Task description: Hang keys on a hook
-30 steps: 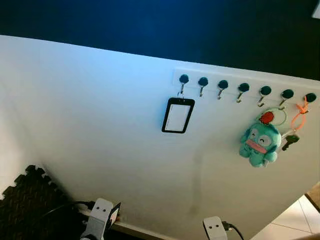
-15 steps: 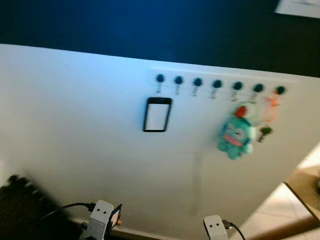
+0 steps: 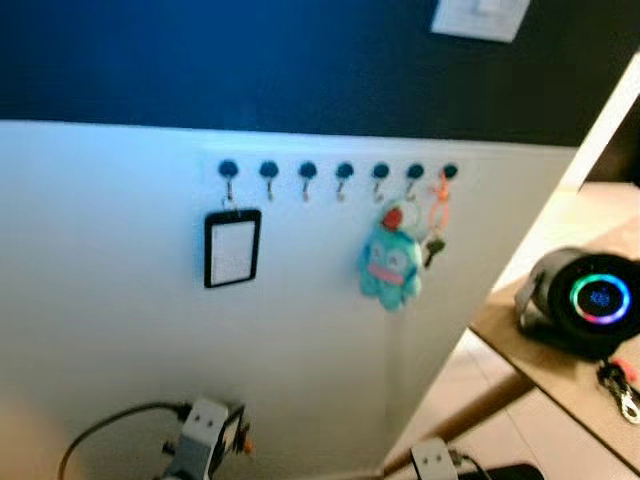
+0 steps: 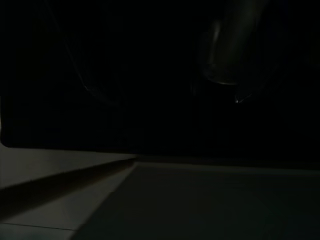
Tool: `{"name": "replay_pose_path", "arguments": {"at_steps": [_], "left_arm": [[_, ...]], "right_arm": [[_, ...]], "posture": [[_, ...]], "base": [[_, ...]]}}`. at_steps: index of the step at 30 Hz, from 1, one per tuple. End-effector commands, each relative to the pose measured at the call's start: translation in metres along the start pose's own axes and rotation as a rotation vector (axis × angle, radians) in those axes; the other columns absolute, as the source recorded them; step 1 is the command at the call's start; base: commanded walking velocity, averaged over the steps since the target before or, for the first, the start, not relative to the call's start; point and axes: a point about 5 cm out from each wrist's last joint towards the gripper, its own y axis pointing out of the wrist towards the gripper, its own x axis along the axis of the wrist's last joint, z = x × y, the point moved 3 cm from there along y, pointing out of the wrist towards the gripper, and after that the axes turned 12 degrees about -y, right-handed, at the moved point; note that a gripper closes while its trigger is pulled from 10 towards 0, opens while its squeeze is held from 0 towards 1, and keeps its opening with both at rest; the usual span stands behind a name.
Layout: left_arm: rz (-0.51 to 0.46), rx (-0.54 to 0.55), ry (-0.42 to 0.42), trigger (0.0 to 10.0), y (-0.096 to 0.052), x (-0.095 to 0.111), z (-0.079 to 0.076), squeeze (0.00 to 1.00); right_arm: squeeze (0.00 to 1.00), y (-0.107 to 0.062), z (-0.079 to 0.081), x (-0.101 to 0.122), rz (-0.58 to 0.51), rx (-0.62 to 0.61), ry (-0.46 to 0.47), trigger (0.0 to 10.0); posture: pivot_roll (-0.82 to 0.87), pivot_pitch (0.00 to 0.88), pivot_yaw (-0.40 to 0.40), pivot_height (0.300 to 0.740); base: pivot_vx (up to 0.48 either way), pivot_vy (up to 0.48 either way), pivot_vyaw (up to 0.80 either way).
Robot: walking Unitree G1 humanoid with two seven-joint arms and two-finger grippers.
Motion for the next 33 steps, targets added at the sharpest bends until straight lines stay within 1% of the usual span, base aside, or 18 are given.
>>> {"name": "replay_pose_path", "arguments": {"at_steps": [1,10,18,26,33], "left_arm": [[0.009,0.011,-0.019,10.0,-0.0011,-0.0039,-0.0006,0.0],[0.005,0.023,-0.028,10.0,-0.0025,-0.0054,0.0006,0.0],[0.004,0.023,-0.021,10.0,-0.0029,-0.0057,0.0006,0.0],[0.012,0.031,0.001,10.0,-0.0017,-0.004,0.0023,0.0],[0.009,0.021,0.002,10.0,-0.0019,-0.0023,0.0038,0.0]], "right_arm": [[0.0,-0.0004,-0.0016,-0.0006,-0.001,-0.004,-0.007,10.0],[0.0,-0.0001,-0.0018,0.0001,-0.002,-0.001,-0.013,10.0],[0.0,-0.0002,-0.0028,0.0,-0.001,-0.001,-0.019,10.0],[0.0,0.0,-0.0026,0.0002,0.0,-0.002,-0.018,10.0],[0.0,0.0,-0.0015,0.0001,0.0,0.0,-0.019,10.0]], "posture": [[0.11,0.036,-0.047,0.74],[0.11,0.036,-0.054,0.74],[0.11,0.03,-0.054,0.74],[0.1,0.022,-0.048,0.74],[0.11,0.019,-0.047,0.74]], "base": [[0.0,0.0,0.0],[0.0,0.0,0.0],[-0.277,0.0,0.0],[0.0,0.0,0.0],[0.0,0.0,0.0]]}}
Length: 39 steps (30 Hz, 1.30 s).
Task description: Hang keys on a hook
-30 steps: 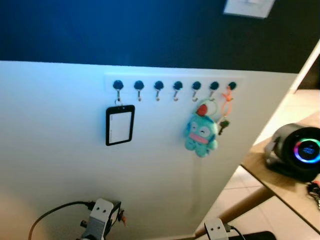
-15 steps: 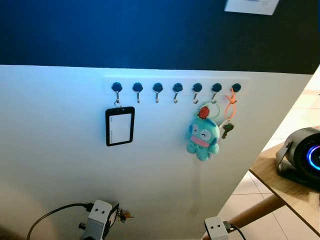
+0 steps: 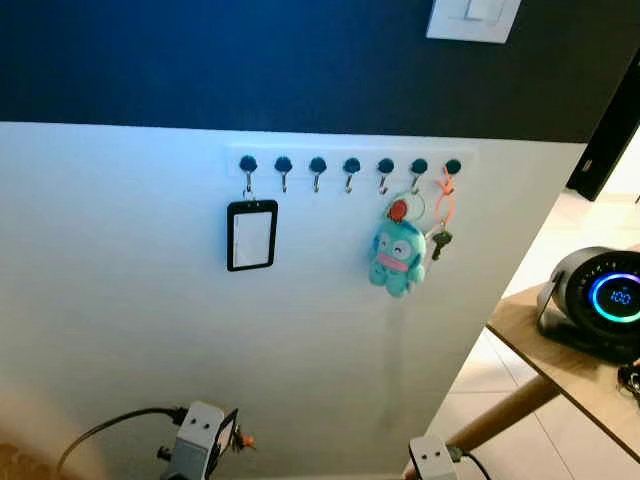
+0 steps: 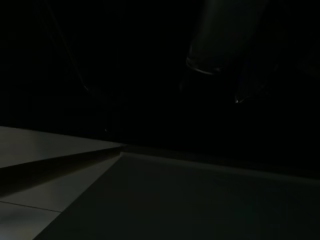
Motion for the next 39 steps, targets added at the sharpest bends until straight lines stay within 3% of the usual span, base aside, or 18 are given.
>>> {"name": "replay_pose_path", "arguments": {"at_steps": [1,9,20,39], "left_arm": [[-0.002,-0.006,0.008,10.0,0.0001,0.0022,0.0014,0.0],[-0.003,-0.009,0.004,10.0,0.0004,0.0029,0.0017,0.0],[0.004,0.002,-0.002,10.0,-0.0004,0.0014,0.0041,0.0],[0.045,-0.003,0.022,10.0,-0.0007,-0.0029,0.0055,0.0]], "right_arm": [[0.0,-0.0004,-0.0001,-0.0013,0.004,0.001,-0.01,10.0],[0.0,-0.0001,-0.0001,-0.0005,0.003,0.001,-0.009,10.0],[0.0,-0.0001,0.0011,-0.0006,0.003,0.003,-0.01,10.0],[0.0,-0.0009,0.0029,-0.003,0.007,0.004,-0.003,10.0]], "posture": [[0.11,0.018,-0.047,0.74],[0.11,0.02,-0.046,0.74],[0.11,0.022,-0.046,0.74],[0.11,0.026,-0.038,0.74]], "base": [[0.0,0.0,0.0],[-0.034,0.0,0.0],[-0.465,0.0,0.0],[0.0,0.0,0.0]]}}
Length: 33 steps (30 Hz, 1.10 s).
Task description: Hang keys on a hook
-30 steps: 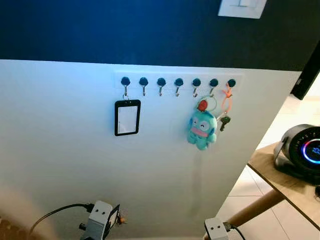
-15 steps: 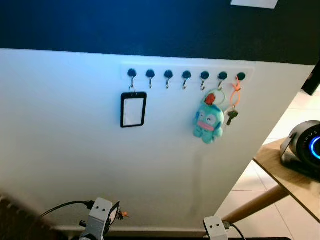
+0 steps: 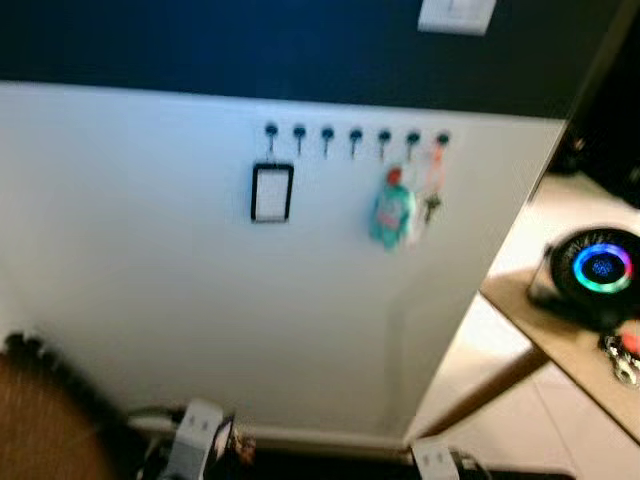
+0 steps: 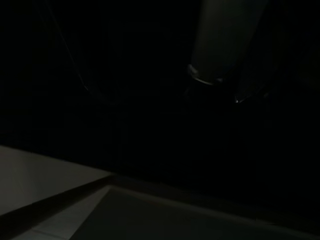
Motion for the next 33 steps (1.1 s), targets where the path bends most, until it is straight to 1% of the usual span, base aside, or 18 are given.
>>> {"name": "replay_pose_path", "arguments": {"at_steps": [1,10,16,23,24,26,33], "left_arm": [[0.019,0.001,0.017,10.0,-0.0022,-0.0037,0.0031,0.0],[0.025,0.002,0.041,10.0,-0.0004,-0.0024,0.0017,0.0],[0.031,-0.002,0.057,10.0,0.0,-0.0026,0.0008,0.0],[0.025,0.012,0.05,10.0,0.0003,-0.0018,0.0016,0.0],[0.017,0.024,0.033,10.0,0.0003,-0.0013,0.0024,0.0],[0.006,0.042,0.025,10.0,0.0003,-0.0002,0.0035,0.0],[-0.012,0.046,0.022,10.0,0.0005,0.0015,0.0024,0.0]], "right_arm": [[0.0,0.001,-0.0033,0.0043,-0.013,-0.008,-0.012,10.0],[0.0,0.0012,-0.0044,0.0049,-0.013,-0.011,-0.011,10.0],[0.0,0.0013,-0.0052,0.0048,-0.011,-0.013,-0.011,10.0],[0.0,0.0015,-0.0056,0.0052,-0.011,-0.013,-0.01,10.0],[0.0,0.0015,-0.0056,0.0054,-0.011,-0.013,-0.01,10.0],[0.0,0.0016,-0.0058,0.0055,-0.012,-0.014,-0.01,10.0],[0.0,0.0018,-0.0072,0.0067,-0.016,-0.015,-0.012,10.0]], "posture": [[0.11,0.026,-0.038,0.74],[0.11,0.031,-0.039,0.74],[0.11,0.034,-0.039,0.74],[0.11,0.036,-0.041,0.74],[0.11,0.038,-0.042,0.74],[0.11,0.04,-0.044,0.74],[0.11,0.04,-0.049,0.74]], "base": [[0.0,0.0,0.0],[0.0,0.0,0.0],[0.0,-0.462,0.0],[0.0,-0.372,0.0],[0.0,0.0,0.0],[0.0,0.0,0.0],[0.0,0.0,0.0]]}}
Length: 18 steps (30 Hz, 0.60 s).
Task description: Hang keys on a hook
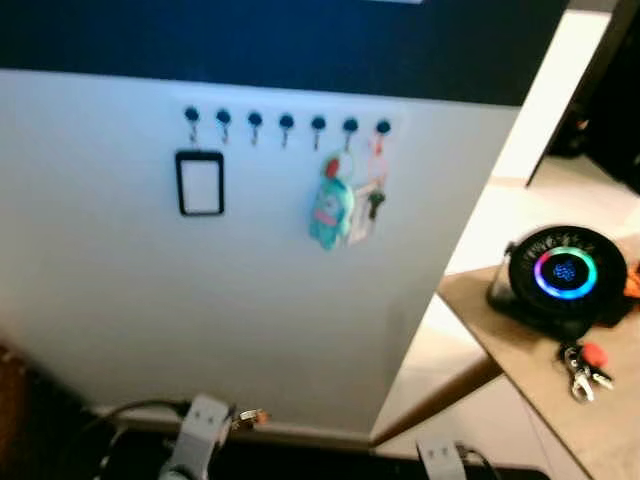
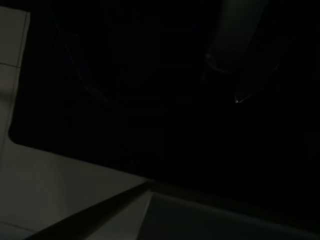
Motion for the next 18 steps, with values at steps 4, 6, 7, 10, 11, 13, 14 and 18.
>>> {"name": "replay_pose_path", "arguments": {"at_steps": [4,6,7,10,11,13,14,18], "left_arm": [[-0.003,0.02,-0.003,10.0,-0.0023,-0.003,0.0027,0.0],[-0.005,0.025,-0.012,10.0,-0.0026,-0.0033,0.0031,0.0],[0.009,0.025,-0.012,10.0,-0.0026,-0.005,0.0033,0.0],[0.024,0.031,-0.015,10.0,-0.0025,-0.0068,0.0041,0.0],[0.024,0.031,-0.015,10.0,-0.0025,-0.0068,0.0041,0.0],[0.027,0.03,-0.024,10.0,-0.0021,-0.0067,0.0039,0.0],[0.027,0.03,-0.024,10.0,-0.0021,-0.0067,0.0039,0.0],[0.019,0.021,-0.025,10.0,-0.0014,-0.0043,0.0036,0.0]], "right_arm": [[0.0,0.0002,0.0017,0.0003,0.001,0.005,-0.002,10.0],[0.0,0.0002,0.0014,0.0005,0.0,0.004,-0.003,10.0],[0.0,0.0002,0.0013,0.0004,0.0,0.004,-0.003,10.0],[0.0,0.0001,0.0013,0.0002,0.001,0.004,-0.003,10.0],[0.0,0.0001,0.0013,0.0002,0.001,0.004,-0.003,10.0],[0.0,0.0001,0.0016,0.0001,0.002,0.004,-0.002,10.0],[0.0,0.0001,0.0016,0.0001,0.002,0.004,-0.002,10.0],[0.0,0.0002,0.0025,0.0004,0.001,0.004,-0.001,10.0]], "posture": [[0.11,0.04,-0.049,0.74],[0.11,0.04,-0.05,0.74],[0.11,0.04,-0.05,0.74],[0.11,0.04,-0.05,0.74],[0.11,0.04,-0.05,0.74],[0.11,0.039,-0.048,0.74],[0.11,0.039,-0.048,0.74],[0.11,0.038,-0.047,0.74]], "base": [[0.0,0.0,0.0],[0.0,0.0,0.0],[0.0,0.0,0.0],[0.0,0.0,0.0],[0.0,0.0,0.0],[0.0,0.441,0.0],[0.0,0.48,0.0],[0.0,0.48,0.0]]}}
